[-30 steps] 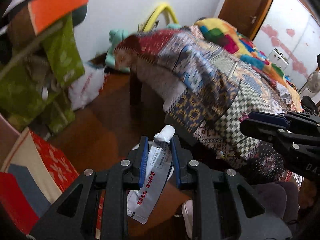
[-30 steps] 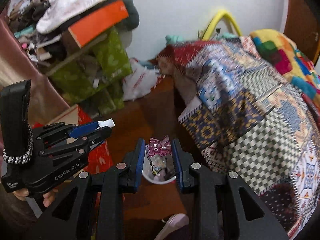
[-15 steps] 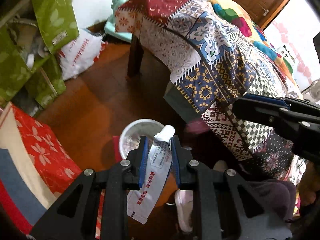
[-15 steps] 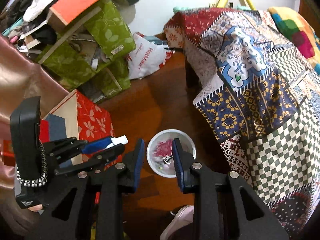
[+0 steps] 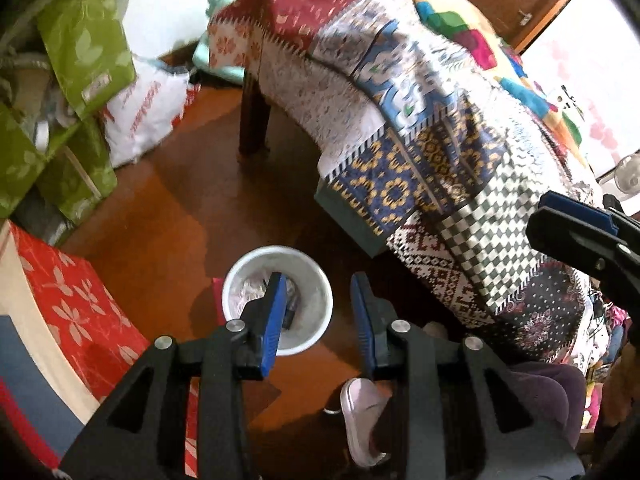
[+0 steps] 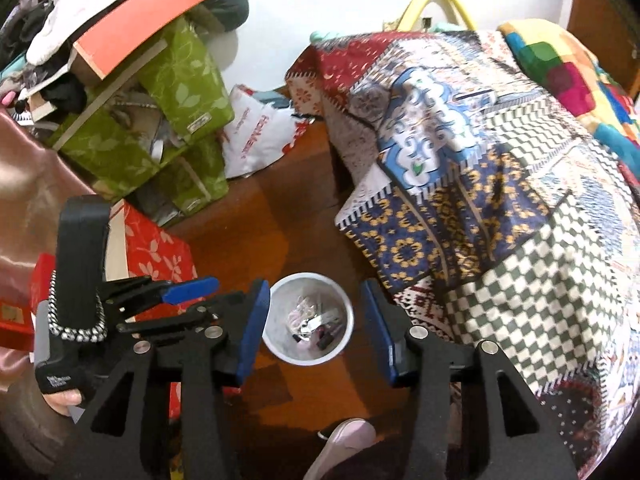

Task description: Collect trash

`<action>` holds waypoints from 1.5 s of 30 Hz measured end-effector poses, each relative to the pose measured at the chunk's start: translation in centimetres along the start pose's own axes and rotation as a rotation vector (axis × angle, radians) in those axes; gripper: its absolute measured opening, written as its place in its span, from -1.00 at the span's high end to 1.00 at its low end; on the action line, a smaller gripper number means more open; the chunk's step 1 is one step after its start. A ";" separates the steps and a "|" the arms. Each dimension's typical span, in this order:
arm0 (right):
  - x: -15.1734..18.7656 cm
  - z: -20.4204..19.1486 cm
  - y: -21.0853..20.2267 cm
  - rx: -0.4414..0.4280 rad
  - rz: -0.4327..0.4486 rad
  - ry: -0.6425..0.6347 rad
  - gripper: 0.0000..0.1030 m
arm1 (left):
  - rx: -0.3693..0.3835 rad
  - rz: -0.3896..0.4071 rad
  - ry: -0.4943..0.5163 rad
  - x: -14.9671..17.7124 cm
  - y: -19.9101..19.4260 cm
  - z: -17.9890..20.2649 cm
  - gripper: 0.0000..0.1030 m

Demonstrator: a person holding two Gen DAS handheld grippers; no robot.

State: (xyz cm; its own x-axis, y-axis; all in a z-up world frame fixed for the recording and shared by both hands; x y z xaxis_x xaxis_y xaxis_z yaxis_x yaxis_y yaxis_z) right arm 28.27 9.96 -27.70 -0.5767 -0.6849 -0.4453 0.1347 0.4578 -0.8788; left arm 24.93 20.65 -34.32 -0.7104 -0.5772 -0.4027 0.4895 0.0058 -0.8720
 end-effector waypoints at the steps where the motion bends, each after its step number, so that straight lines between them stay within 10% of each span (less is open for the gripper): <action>1: 0.0 0.0 -0.5 0.003 0.013 0.003 0.15 | -0.003 0.018 0.015 -0.3 -0.8 0.3 0.39; 15: 1.9 1.3 -17.6 0.174 0.377 0.066 0.15 | 0.100 0.397 0.184 -2.2 -18.1 9.1 0.39; 31: 8.7 0.0 -33.2 0.386 0.715 0.189 0.14 | 0.221 0.690 0.367 4.2 -33.2 18.0 0.35; 35: 10.4 -0.7 -34.9 0.411 0.767 0.217 -0.26 | 0.259 0.713 0.399 6.2 -35.0 18.9 0.28; 45: 13.8 -2.2 -37.4 0.526 0.839 0.278 -0.96 | 0.232 0.761 0.399 9.5 -37.4 17.5 -0.68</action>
Point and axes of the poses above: each gripper's, at about its wrist camera, not at the fingertips, and y roughly the way its jaws point, z to its right, x to its underside, the point moved 8 cm from there along y, roughly the way its jaws point, and after that the axes turned 2 degrees about z, right-handed, at the moved point
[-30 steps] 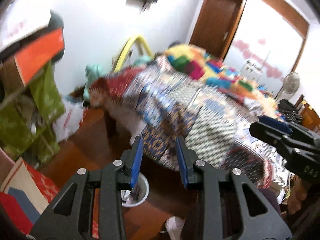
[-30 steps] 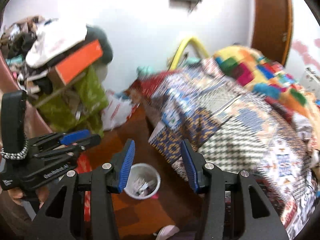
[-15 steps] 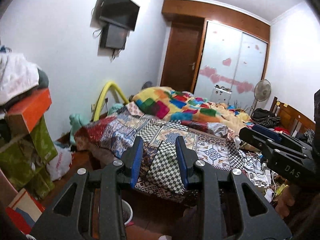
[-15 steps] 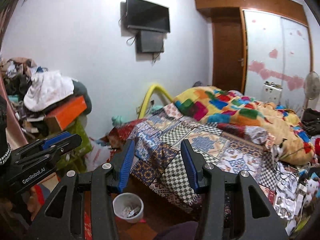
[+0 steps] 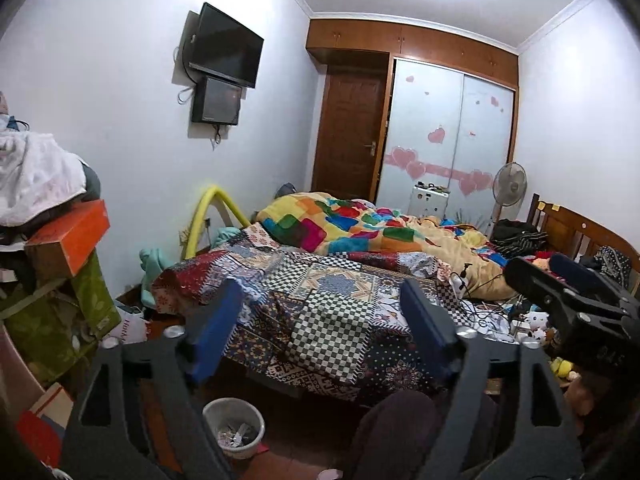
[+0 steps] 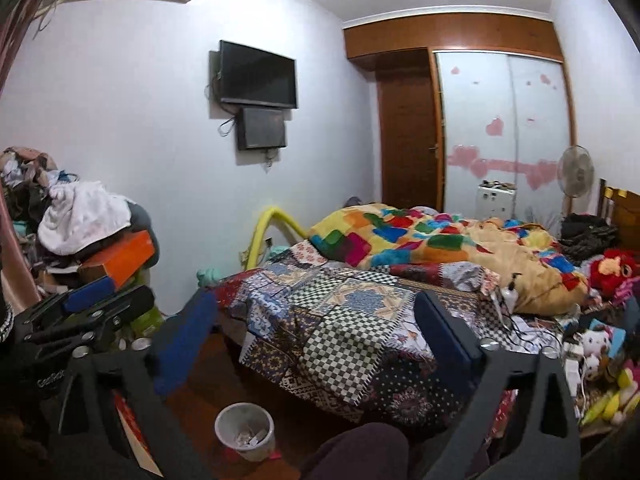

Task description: Collect trash

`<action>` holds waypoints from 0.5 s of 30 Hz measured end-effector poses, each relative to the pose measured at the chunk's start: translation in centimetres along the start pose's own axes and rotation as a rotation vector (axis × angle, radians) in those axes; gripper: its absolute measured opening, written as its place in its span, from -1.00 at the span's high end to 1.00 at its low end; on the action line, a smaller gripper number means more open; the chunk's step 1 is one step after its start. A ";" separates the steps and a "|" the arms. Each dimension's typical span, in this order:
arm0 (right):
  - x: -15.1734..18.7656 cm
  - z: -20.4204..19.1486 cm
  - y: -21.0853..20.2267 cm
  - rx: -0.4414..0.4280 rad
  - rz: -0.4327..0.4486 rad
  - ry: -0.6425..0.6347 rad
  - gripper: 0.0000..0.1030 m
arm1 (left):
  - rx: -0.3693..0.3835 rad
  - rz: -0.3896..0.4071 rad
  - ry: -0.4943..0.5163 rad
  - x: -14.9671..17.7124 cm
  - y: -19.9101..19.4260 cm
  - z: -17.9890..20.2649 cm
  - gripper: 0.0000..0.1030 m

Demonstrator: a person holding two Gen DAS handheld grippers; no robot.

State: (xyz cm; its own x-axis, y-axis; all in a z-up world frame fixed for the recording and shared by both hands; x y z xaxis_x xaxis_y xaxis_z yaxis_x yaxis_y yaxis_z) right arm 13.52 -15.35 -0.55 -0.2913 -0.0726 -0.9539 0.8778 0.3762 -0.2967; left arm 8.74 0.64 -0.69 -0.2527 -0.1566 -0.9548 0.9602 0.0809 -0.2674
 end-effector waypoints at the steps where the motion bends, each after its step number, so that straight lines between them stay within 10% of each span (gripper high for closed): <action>1: 0.0 0.1 -0.2 0.021 0.005 -0.002 -0.98 | -0.006 0.007 0.006 0.0 -0.2 -0.1 -0.69; 15: 1.3 0.5 -1.0 0.053 -0.028 0.006 -1.00 | -0.004 0.011 0.010 0.8 -1.4 0.3 -0.74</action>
Point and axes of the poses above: each gripper's, at about its wrist camera, not at the fingertips, and y roughly the way its jaws point, z to its right, x to its underside, the point moved 8 cm from there along y, roughly the way its jaws point, and after that the axes turned 2 degrees about z, right-handed, at the moved point
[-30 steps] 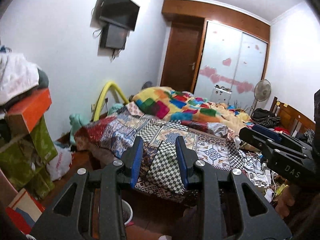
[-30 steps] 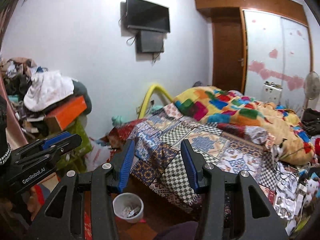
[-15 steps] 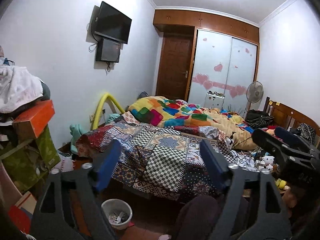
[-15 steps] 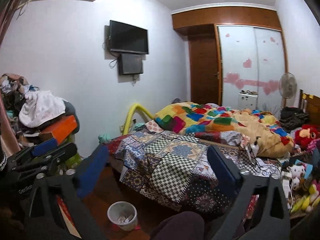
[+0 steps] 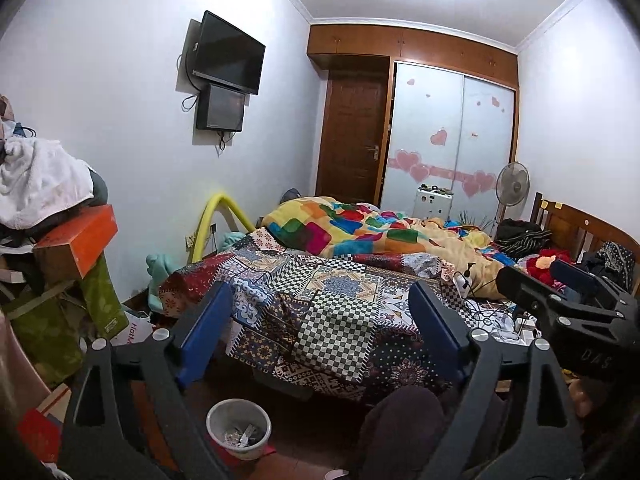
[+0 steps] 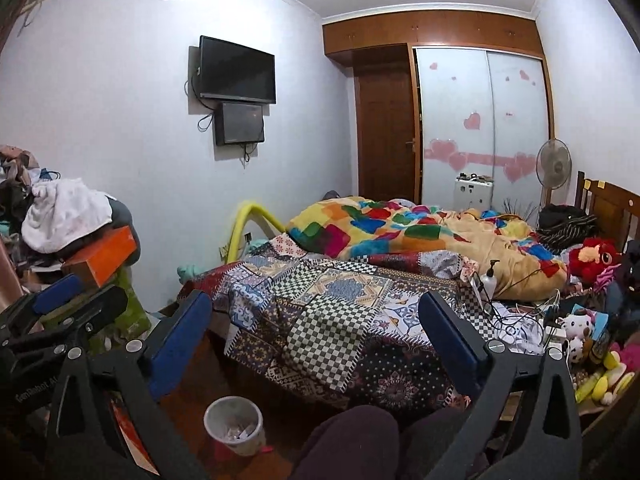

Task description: Collect trash

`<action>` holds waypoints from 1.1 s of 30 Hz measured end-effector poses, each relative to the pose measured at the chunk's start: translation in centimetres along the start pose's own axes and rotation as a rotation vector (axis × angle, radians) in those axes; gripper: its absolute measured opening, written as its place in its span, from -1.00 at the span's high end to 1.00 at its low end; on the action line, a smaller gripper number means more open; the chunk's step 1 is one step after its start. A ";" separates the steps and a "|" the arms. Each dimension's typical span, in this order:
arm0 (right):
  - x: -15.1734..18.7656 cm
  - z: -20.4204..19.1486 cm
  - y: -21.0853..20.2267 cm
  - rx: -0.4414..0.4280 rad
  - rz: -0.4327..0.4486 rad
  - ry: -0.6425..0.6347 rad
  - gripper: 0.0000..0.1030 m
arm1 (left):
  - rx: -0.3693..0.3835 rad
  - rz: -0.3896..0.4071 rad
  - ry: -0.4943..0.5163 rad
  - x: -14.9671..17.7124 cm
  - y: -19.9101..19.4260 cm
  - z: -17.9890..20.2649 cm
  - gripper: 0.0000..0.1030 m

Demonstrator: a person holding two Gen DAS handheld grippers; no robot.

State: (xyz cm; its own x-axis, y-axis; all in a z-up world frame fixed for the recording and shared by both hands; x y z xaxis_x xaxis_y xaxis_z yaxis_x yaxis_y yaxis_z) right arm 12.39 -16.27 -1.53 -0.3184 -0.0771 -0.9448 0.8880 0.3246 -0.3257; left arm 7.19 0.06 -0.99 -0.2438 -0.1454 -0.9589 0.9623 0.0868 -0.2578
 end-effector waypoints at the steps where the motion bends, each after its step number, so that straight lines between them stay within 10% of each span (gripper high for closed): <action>1: 0.1 0.0 0.0 -0.001 0.000 0.000 -1.00 | 0.002 -0.001 -0.002 0.1 0.0 0.0 -0.74; 33: 0.6 -0.1 -0.2 -0.012 -0.020 -0.009 -1.00 | 0.006 -0.001 -0.003 0.3 -0.3 0.3 -0.87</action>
Point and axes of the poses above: each gripper's, at about its wrist camera, not at the fingertips, and y roughly the way its jaws point, z to its right, x to its underside, the point moved 8 cm from there along y, roughly the way its jaws point, and after that the axes turned 2 degrees about z, right-handed, at the moved point
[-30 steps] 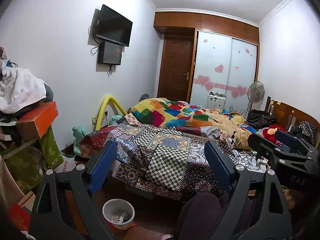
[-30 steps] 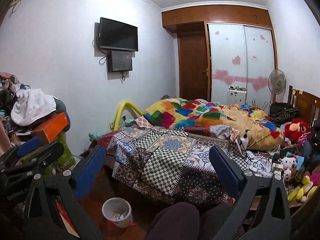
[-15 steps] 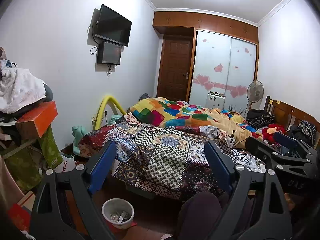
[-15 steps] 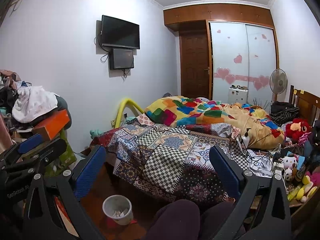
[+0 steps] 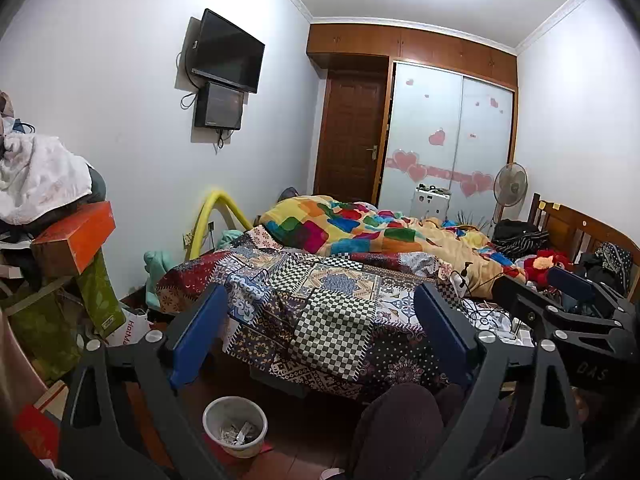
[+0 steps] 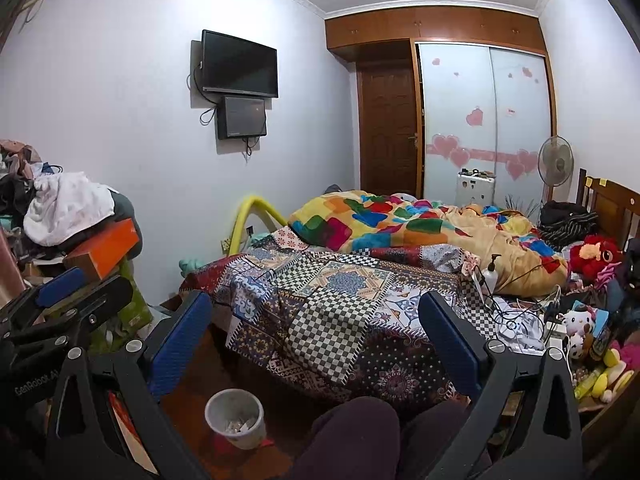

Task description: Collect trash

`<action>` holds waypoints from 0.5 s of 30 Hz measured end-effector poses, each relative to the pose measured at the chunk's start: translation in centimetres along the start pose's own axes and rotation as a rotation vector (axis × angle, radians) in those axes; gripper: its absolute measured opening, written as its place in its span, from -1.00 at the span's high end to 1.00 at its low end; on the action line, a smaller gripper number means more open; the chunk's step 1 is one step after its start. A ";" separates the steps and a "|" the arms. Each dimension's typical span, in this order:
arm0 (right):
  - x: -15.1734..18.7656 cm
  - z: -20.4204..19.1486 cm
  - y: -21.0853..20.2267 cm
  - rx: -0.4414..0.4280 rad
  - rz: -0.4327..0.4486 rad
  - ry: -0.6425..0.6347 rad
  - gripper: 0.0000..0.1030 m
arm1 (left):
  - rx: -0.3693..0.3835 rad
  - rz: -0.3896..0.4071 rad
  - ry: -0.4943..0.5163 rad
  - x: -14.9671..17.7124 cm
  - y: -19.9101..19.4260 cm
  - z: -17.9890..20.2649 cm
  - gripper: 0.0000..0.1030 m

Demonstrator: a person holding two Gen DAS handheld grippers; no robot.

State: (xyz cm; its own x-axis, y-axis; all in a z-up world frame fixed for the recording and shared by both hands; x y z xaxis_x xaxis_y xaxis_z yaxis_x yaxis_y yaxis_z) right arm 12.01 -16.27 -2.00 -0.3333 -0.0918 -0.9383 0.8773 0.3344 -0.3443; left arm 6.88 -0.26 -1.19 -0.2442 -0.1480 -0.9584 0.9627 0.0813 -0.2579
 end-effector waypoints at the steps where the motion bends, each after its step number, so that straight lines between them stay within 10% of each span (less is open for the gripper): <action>1: 0.0 0.0 0.0 0.000 0.000 0.000 -1.00 | -0.001 0.002 0.002 0.1 -0.1 0.1 -0.88; 15: 0.5 0.4 -0.4 0.011 -0.007 0.008 -1.00 | -0.017 0.008 0.021 0.3 -0.1 0.5 -0.96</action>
State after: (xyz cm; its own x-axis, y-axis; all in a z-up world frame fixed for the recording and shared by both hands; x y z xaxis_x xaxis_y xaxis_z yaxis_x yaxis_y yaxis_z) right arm 11.60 -16.81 -2.31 -0.3422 -0.0870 -0.9356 0.8786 0.3233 -0.3514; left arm 6.73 -0.83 -1.41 -0.2395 -0.1263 -0.9627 0.9625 0.0995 -0.2525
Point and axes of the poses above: each gripper's, at about its wrist camera, not at the fingertips, and y roughly the way its jaws point, z to its right, x to its underside, the point moved 8 cm from there along y, roughly the way its jaws point, and after that the axes turned 2 degrees about z, right-handed, at the moved point
